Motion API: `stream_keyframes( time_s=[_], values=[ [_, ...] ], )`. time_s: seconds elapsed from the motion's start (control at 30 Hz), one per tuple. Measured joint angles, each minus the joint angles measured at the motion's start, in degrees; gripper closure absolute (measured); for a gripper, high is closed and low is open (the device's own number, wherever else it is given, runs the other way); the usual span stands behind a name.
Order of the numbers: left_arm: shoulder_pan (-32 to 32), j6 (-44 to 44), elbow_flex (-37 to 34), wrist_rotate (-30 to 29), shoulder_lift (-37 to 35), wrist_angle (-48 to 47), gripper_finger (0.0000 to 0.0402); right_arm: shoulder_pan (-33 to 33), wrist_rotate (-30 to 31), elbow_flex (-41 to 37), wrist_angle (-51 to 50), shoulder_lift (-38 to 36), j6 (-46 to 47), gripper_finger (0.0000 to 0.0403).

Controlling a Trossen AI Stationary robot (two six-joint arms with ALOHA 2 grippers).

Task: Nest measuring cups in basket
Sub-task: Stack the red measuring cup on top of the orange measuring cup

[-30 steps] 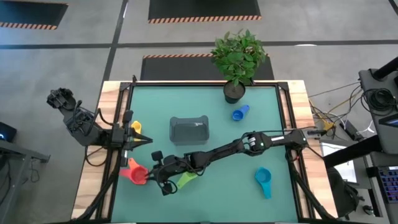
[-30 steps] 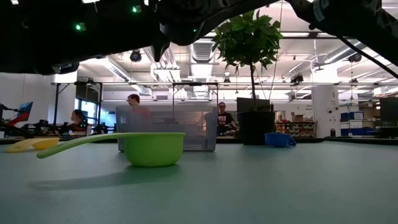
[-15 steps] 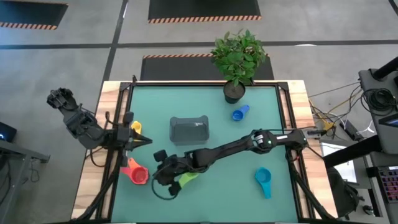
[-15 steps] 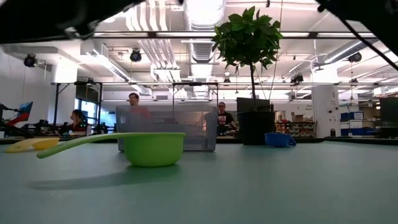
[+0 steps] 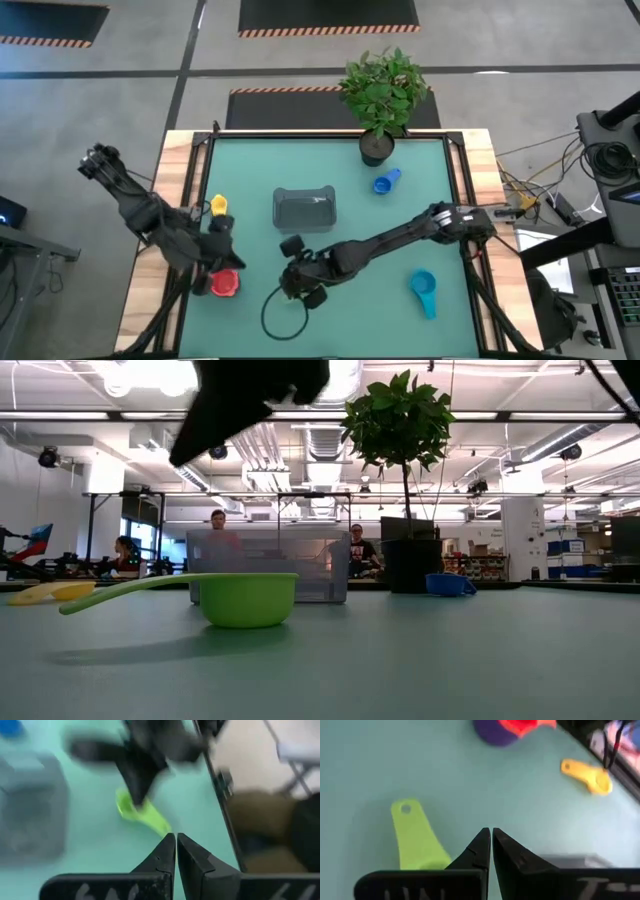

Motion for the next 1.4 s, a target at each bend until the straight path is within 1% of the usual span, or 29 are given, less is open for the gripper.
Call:
stream_keyframes(
  time_s=[0.03,0.1,0.17,0.23,0.37,0.47,0.6,0.8,0.87,0.93,1.13,1.23,1.4],
  values=[
    [-0.2,-1.3,0.7,1.6,0.9,-2.0,0.0402,0.0,0.0,-2.8,1.4,-1.7,0.3,0.0394],
    [-0.9,-4.3,1.9,2.9,2.6,-7.3,0.0402,0.1,0.3,-9.2,5.5,-5.6,1.5,0.0394],
    [-2.0,-6.9,2.7,3.6,4.1,-12.1,0.0402,0.2,0.8,-16.2,11.6,-9.9,2.2,0.0394],
    [-3.1,-8.2,2.7,5.7,4.9,-14.9,0.0402,0.2,1.4,-23.9,19.3,-14.2,2.7,0.0394],
    [-4.3,-10.6,0.5,13.2,6.7,-16.1,0.0402,-0.1,1.6,-36.9,35.6,-21.5,0.9,0.0394],
    [-4.7,-12.9,-1.1,18.7,8.5,-16.0,0.0402,-0.5,1.7,-44.4,46.5,-26.1,-1.4,0.0394],
    [-5.4,-14.1,-4.1,24.2,11.4,-16.4,0.0402,-0.8,1.8,-51.5,55.2,-30.3,-3.3,0.0394],
    [-5.7,-12.2,-8.6,29.5,15.6,-16.6,0.0402,-0.8,1.6,-57.3,61.0,-34.6,-4.2,0.0394],
    [-5.7,-11.7,-9.9,32.7,16.8,-16.5,0.0402,-0.8,1.6,-58.2,61.0,-35.4,-3.9,0.0394],
    [-5.9,-11.1,-11.1,33.9,17.6,-16.4,0.0402,-0.8,1.6,-58.7,60.9,-35.7,-3.6,0.0394],
    [-6.0,-9.0,-12.8,33.7,19.7,-16.1,0.0402,-0.8,2.1,-58.9,61.2,-35.7,-3.8,0.0394],
    [-6.0,-8.9,-13.2,31.5,20.3,-16.2,0.0402,-0.8,2.9,-58.5,60.5,-35.7,-3.8,0.0394],
    [-5.9,-9.2,-14.7,30.0,21.1,-16.6,0.0402,-0.8,3.0,-58.5,60.6,-35.7,-3.8,0.0394]
  ],
)
